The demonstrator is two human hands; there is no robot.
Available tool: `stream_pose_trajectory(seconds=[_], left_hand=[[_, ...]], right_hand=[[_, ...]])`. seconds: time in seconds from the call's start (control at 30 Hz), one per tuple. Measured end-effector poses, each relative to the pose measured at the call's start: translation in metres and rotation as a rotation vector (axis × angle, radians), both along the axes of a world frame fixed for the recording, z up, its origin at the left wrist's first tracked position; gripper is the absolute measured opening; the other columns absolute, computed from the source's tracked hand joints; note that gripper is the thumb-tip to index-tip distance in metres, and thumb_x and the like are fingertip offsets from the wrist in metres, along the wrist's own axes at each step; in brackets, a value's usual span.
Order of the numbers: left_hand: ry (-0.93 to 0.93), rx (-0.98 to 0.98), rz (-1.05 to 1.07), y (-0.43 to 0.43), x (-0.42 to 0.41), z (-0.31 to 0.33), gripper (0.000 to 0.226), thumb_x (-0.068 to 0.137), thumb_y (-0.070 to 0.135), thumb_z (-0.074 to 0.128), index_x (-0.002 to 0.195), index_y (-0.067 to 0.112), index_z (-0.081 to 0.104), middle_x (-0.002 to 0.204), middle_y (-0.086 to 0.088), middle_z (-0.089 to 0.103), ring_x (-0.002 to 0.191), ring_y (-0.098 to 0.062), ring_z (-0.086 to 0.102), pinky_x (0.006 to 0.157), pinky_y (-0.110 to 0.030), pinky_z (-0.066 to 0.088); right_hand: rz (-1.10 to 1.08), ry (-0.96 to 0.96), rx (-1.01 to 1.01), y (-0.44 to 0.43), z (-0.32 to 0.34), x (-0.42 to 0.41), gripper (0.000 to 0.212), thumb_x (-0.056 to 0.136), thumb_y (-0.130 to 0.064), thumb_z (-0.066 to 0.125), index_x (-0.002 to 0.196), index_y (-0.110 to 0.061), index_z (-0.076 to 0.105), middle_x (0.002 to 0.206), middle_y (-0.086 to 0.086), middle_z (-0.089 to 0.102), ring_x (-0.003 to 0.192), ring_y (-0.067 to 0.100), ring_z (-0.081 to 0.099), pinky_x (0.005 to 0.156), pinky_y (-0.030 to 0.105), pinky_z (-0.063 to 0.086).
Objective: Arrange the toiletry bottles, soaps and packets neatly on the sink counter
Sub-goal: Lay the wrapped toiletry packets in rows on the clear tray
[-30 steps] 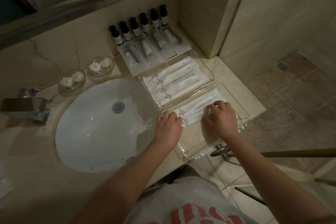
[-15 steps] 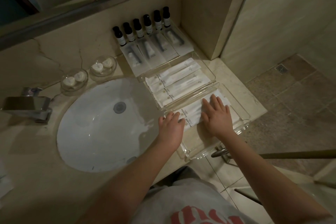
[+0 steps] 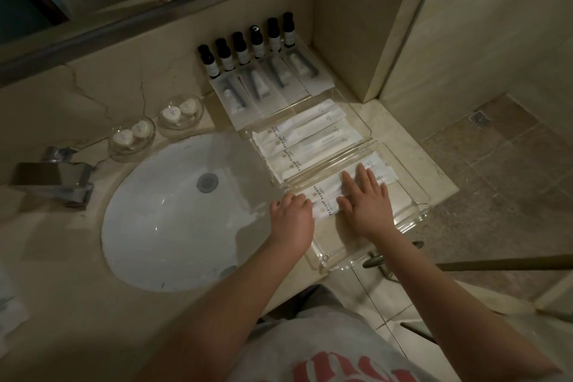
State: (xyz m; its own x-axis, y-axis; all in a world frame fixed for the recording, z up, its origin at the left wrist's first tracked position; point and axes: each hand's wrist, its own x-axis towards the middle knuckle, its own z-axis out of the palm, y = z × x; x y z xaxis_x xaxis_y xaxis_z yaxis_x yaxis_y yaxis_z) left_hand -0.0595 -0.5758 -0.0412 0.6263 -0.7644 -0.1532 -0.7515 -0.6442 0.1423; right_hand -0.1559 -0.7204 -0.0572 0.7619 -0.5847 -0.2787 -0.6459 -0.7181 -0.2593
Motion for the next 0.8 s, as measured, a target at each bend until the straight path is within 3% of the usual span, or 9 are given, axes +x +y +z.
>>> stream_pose_trajectory(seconds=[0.1,0.2,0.27,0.43,0.6,0.8], left_hand=[[0.129,-0.069,-0.003,-0.002,0.000,0.001,0.027,0.083,0.023,0.060,0.109,0.014,0.066,0.125,-0.002,0.061,0.125,-0.025,0.048,0.094,-0.040,0.037],[0.125,-0.158,0.026,0.009,0.007,0.009,0.029,0.083,0.024,0.061,0.109,0.011,0.067,0.125,-0.007,0.062,0.123,-0.030,0.050,0.094,-0.043,0.039],[0.104,-0.202,0.062,0.023,0.018,0.019,0.033,0.085,0.025,0.057,0.115,0.013,0.064,0.126,-0.006,0.061,0.121,-0.029,0.051,0.095,-0.040,0.039],[0.046,-0.187,0.205,0.086,0.057,0.041,0.039,0.091,0.031,0.048,0.127,0.017,0.055,0.134,-0.002,0.053,0.128,-0.024,0.041,0.100,-0.037,0.032],[0.047,-0.138,0.405,0.175,0.092,0.050,0.048,0.093,0.038,0.045,0.137,0.018,0.045,0.147,-0.002,0.040,0.137,-0.022,0.030,0.108,-0.037,0.026],[0.126,-0.118,0.691,0.295,0.126,0.041,0.051,0.091,0.037,0.050,0.137,0.014,0.045,0.145,-0.008,0.042,0.135,-0.027,0.033,0.112,-0.035,0.028]], right_hand=[[-0.007,-0.011,-0.003,-0.001,0.007,0.001,0.059,0.097,-0.050,0.028,0.149,-0.029,0.012,0.160,0.007,-0.002,0.147,0.026,-0.004,0.119,0.051,0.004],[0.017,-0.074,-0.034,0.008,0.020,0.009,0.058,0.097,-0.047,0.034,0.148,-0.025,0.020,0.159,0.010,0.007,0.147,0.028,0.003,0.118,0.051,0.009],[0.065,-0.167,-0.064,0.022,0.031,0.020,0.056,0.095,-0.043,0.041,0.144,-0.018,0.033,0.155,0.016,0.023,0.145,0.034,0.017,0.115,0.054,0.020],[0.251,-0.302,-0.073,0.076,0.053,0.064,0.048,0.081,-0.032,0.053,0.123,-0.010,0.056,0.129,0.017,0.057,0.123,0.041,0.050,0.098,0.052,0.043],[0.445,-0.298,-0.026,0.152,0.064,0.113,0.047,0.078,-0.028,0.060,0.120,-0.009,0.058,0.121,0.016,0.061,0.112,0.038,0.056,0.088,0.051,0.050],[0.647,-0.202,0.102,0.250,0.069,0.163,0.046,0.093,-0.029,0.050,0.136,-0.018,0.043,0.130,0.008,0.057,0.116,0.028,0.054,0.094,0.038,0.044]])
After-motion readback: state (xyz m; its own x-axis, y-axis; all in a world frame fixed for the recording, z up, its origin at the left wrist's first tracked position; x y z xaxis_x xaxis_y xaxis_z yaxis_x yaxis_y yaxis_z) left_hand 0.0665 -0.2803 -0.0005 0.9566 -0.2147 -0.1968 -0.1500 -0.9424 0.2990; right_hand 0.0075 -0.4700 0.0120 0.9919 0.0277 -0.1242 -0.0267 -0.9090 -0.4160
